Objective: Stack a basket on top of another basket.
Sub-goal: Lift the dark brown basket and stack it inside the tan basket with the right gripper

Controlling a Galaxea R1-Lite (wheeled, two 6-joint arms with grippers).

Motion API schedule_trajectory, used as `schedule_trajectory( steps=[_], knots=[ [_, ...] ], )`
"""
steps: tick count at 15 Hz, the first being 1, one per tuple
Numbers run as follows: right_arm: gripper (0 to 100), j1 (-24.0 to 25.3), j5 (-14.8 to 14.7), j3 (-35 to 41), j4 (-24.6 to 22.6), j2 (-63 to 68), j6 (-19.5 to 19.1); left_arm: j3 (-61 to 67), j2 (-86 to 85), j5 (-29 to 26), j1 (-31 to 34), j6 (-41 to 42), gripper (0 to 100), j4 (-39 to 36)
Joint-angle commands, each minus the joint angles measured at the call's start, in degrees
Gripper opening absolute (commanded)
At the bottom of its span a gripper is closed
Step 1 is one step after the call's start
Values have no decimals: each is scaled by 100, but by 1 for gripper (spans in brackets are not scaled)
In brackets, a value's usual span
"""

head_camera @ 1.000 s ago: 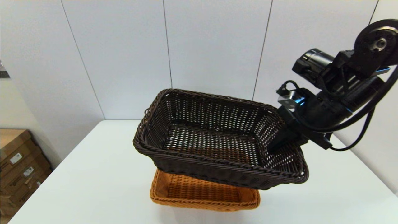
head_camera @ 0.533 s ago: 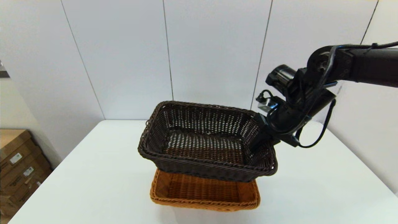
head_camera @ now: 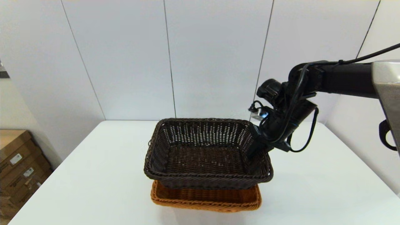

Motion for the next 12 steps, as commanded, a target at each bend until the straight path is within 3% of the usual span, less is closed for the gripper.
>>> schedule_trajectory(
  steps=[1,12],
  knots=[
    [0,-8,-42,-21,23,216,23,0,7,6,2,0,100,4],
    [0,28,-227,-12,-12,418,41,0,7,6,2,0,100,4]
  ],
)
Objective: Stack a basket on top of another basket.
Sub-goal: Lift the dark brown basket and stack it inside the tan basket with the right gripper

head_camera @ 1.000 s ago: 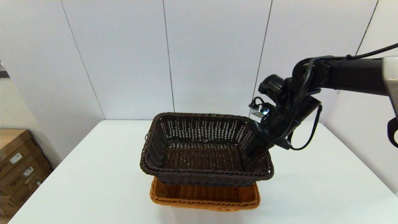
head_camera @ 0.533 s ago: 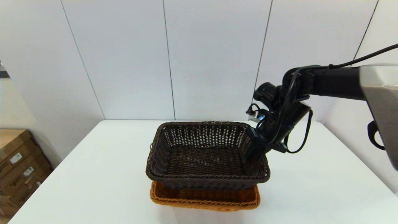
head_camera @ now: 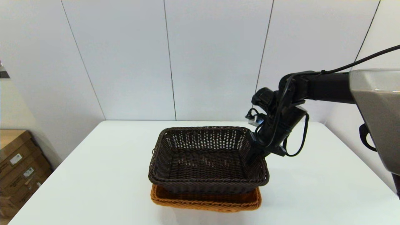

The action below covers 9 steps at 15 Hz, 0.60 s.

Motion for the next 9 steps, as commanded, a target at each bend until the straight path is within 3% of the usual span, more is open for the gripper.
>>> schedule_trajectory(
  steps=[1,9],
  knots=[
    [0,3,-65,19,45,44,10,0,7,4,2,0,100,7],
    [0,117,-82,19,54,-9,90,0,7,-4,2,0,100,7]
  ],
)
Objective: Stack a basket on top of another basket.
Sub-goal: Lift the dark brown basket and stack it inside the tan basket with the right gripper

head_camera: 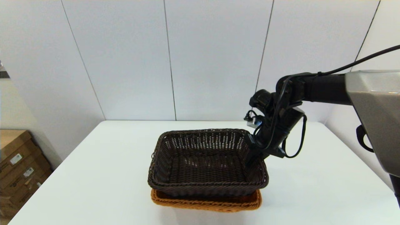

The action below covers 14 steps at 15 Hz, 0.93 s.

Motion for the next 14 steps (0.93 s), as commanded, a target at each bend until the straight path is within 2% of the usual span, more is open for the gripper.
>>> schedule_trajectory(
  steps=[1,3,4,11,14],
  knots=[
    [0,53,10,-8,34,-63,89,0,7,2,2,0,100,8],
    [0,53,10,1,34,-116,159,0,7,2,2,0,100,8],
    [100,62,1,1,34,-151,203,0,7,2,2,0,100,8],
    [100,88,-130,-26,8,-213,159,0,7,2,2,0,100,8],
    [100,-158,-174,-52,-142,-635,63,0,7,2,2,0,100,8]
  ],
)
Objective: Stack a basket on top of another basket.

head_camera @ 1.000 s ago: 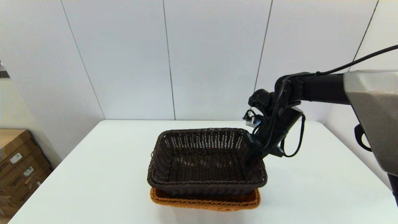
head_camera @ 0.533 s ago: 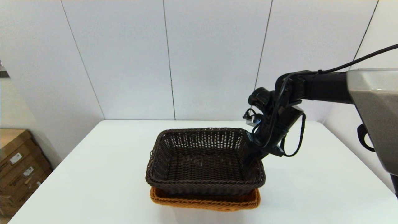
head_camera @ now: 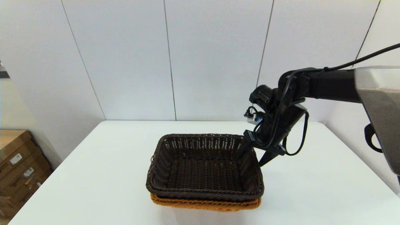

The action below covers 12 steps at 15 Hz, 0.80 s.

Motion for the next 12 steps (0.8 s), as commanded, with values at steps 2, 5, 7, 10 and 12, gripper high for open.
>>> schedule_trajectory(
  steps=[2,5,7,10,12],
  knots=[
    [100,-411,3,-34,-80,-669,-231,0,7,4,2,0,100,8],
    [100,-684,152,1,421,-1337,-565,0,7,4,2,0,100,8],
    [100,-895,363,28,808,-2067,-732,0,7,-4,2,0,100,8],
    [100,-1079,372,599,1036,-3455,-714,0,7,4,2,0,100,8],
    [100,-1272,258,1214,1027,-4554,-670,0,7,4,2,0,100,8]
  ],
)
